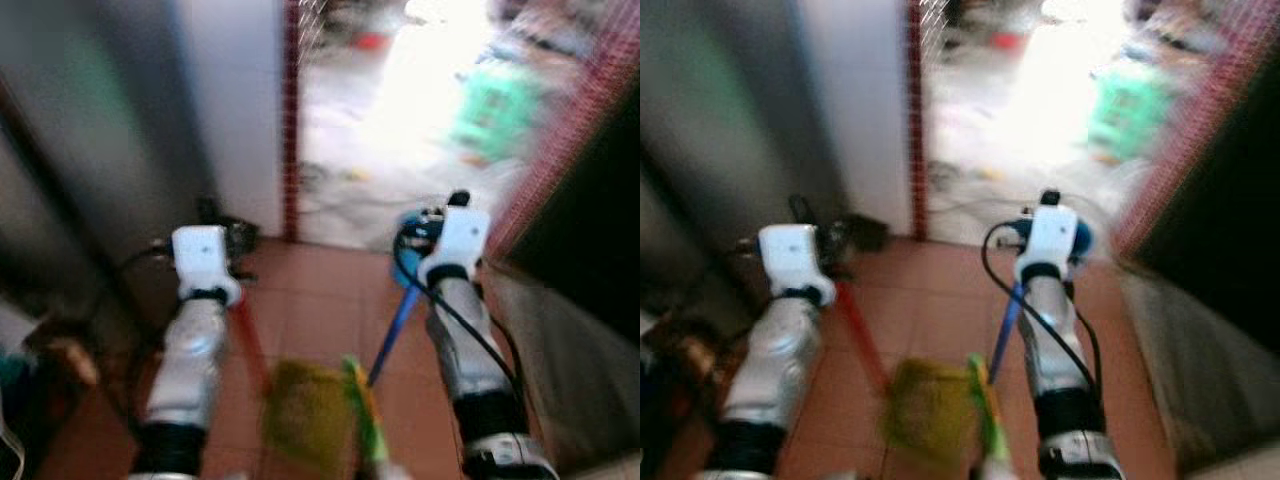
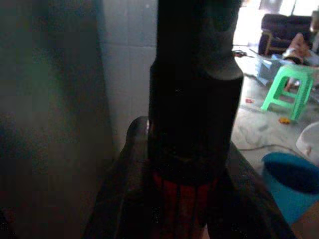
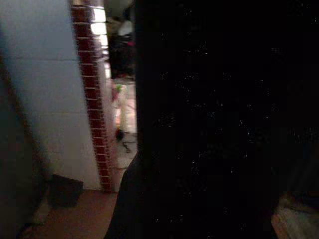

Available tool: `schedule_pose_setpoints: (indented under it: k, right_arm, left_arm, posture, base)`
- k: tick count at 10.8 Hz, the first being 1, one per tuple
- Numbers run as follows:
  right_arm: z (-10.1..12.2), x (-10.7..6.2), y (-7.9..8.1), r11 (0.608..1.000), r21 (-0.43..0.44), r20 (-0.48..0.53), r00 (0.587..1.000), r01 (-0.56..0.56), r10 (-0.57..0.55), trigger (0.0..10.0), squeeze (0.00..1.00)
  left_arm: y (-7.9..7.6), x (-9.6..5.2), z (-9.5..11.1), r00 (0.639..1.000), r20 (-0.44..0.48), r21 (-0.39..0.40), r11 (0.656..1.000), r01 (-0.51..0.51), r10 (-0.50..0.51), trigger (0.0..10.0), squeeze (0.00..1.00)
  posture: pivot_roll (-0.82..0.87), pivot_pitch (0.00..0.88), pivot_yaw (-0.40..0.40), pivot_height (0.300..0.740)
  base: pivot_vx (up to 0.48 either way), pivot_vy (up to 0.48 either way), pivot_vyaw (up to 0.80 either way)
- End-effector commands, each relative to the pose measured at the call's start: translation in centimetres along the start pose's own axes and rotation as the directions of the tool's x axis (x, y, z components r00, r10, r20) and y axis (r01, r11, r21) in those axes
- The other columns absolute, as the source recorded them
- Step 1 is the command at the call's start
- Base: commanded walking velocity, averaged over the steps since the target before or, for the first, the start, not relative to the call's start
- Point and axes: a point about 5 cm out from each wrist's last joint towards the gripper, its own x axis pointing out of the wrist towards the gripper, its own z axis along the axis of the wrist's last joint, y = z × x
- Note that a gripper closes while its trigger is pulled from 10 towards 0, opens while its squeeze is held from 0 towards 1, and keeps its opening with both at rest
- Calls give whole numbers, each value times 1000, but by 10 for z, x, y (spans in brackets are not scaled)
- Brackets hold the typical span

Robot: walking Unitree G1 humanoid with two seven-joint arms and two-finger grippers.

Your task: Sweep floor

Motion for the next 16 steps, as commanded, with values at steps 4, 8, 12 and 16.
schedule_pose_setpoints:
  k: [4, 8, 12, 16]
  right_arm:
    - [-8, -19, -30, 997, -77, -26, 999, 27, -29, 10000, 0]
    - [-6, -22, -29, 997, -78, -23, 1000, 17, -19, 10000, 0]
    - [-5, -23, -30, 997, -73, -25, 1000, 10, -12, 10000, 0]
    - [-5, -23, -30, 997, -76, -26, 1000, 11, -13, 10000, 0]
  left_arm:
    - [7, -8, 13, 998, 55, -49, 998, 24, -21, 10000, 0]
    - [-1, -2, 18, 997, 62, -75, 996, 44, -39, 10000, 0]
    - [0, -2, 16, 998, 54, -82, 996, 35, -31, 10000, 0]
    - [4, -1, 16, 999, 51, -93, 996, 7, -3, 10000, 0]
  posture:
    - [-61, 0, -10, 740]
    - [-79, 0, -7, 740]
    - [-84, 0, -11, 740]
    - [-84, 0, -8, 740]
  base:
    - [0, 0, -555]
    - [0, -259, -788]
    - [0, -324, 0]
    - [0, -203, 0]
